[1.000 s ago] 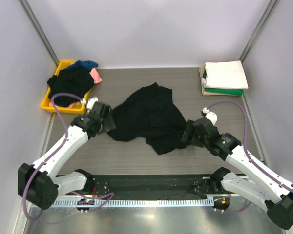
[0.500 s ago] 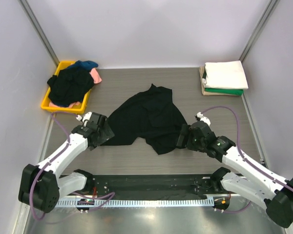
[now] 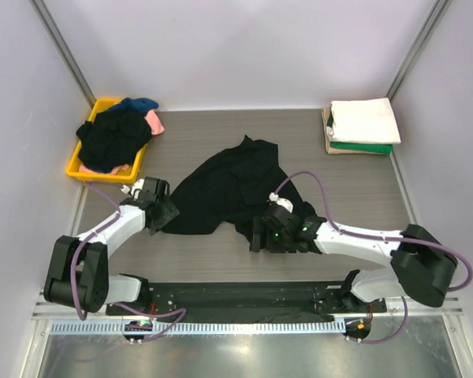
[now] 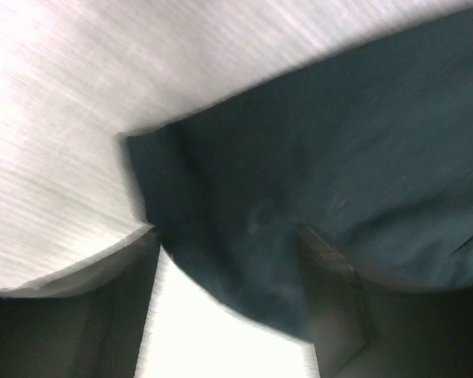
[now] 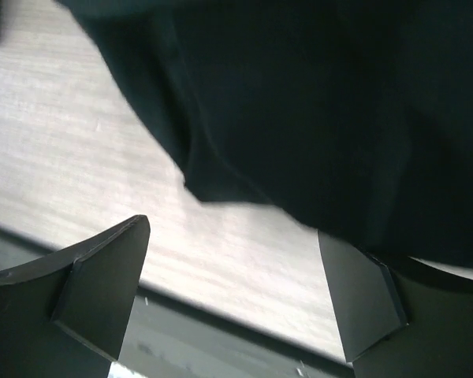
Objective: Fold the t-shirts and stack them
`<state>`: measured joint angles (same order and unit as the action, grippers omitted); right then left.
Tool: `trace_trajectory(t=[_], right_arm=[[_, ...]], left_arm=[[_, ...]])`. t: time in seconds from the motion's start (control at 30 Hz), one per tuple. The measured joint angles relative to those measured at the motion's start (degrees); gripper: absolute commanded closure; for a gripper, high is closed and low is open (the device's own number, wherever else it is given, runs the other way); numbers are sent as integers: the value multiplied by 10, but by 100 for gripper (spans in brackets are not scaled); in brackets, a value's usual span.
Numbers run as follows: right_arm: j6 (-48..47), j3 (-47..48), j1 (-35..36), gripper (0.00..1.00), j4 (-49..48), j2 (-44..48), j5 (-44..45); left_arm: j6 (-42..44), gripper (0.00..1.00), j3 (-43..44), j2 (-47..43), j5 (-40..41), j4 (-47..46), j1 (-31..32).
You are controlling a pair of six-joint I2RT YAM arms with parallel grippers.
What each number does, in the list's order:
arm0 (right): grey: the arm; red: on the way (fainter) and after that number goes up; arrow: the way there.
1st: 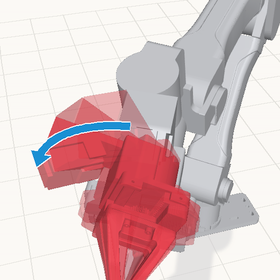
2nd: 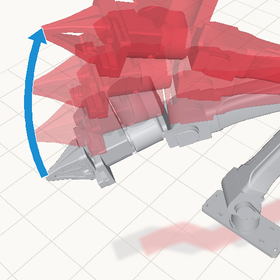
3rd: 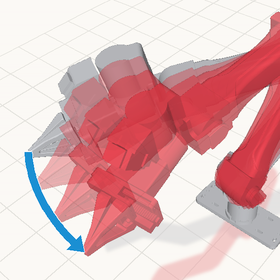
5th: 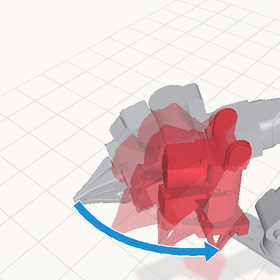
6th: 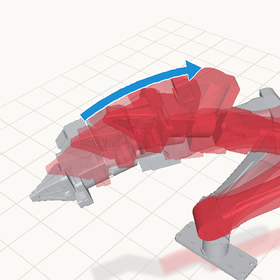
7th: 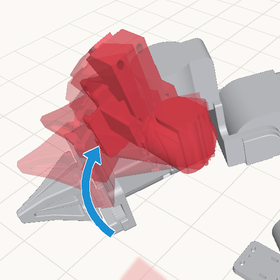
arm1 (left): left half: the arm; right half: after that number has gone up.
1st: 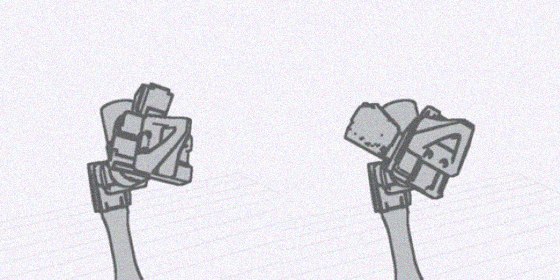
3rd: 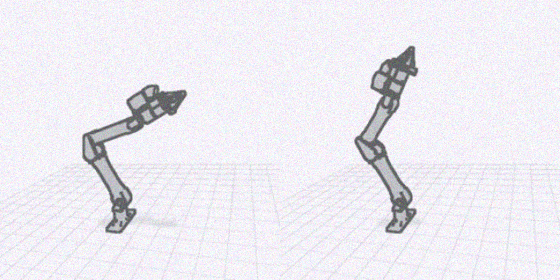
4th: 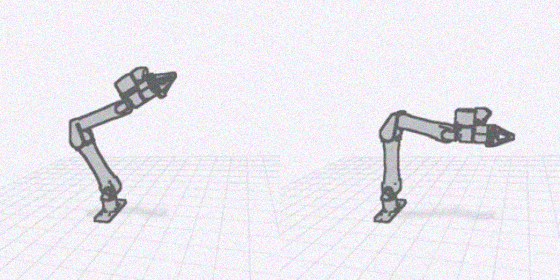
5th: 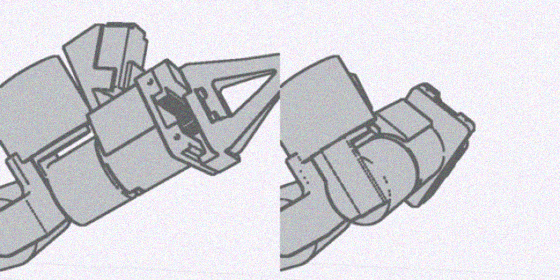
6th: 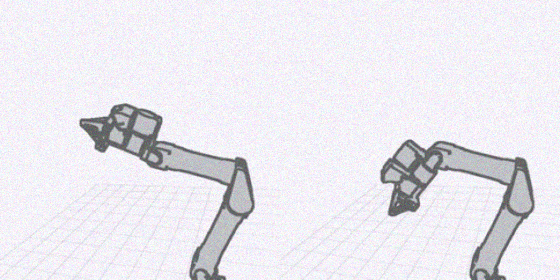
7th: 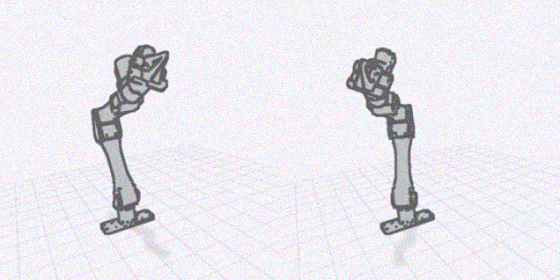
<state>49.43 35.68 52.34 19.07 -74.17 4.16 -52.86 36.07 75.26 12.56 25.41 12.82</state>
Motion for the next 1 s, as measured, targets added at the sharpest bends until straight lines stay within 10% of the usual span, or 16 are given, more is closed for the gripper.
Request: trace_trajectory(t=[0.07,0.13,0.17,0.27,0.53,0.7,1.0], right_arm=[[8,15,5,13,-6,-31,18],[13,28,5,45,-6,-49,43],[14,30,4,73,-5,-57,56],[16,31,-19,99,11,-70,87],[-3,42,-230,99,137,137,183],[-23,83,-291,18,183,245,223],[-28,35,-304,13,230,249,191]], left_arm=[[4,65,1,11,-7,-23,-9],[5,100,1,20,-17,-42,-16],[8,100,0,23,-24,-50,-18],[9,100,-1,24,-42,-55,-26],[5,99,73,-105,-91,34,-123],[6,100,126,-219,-124,68,-189],[11,99,40,-274,-157,127,-204]])
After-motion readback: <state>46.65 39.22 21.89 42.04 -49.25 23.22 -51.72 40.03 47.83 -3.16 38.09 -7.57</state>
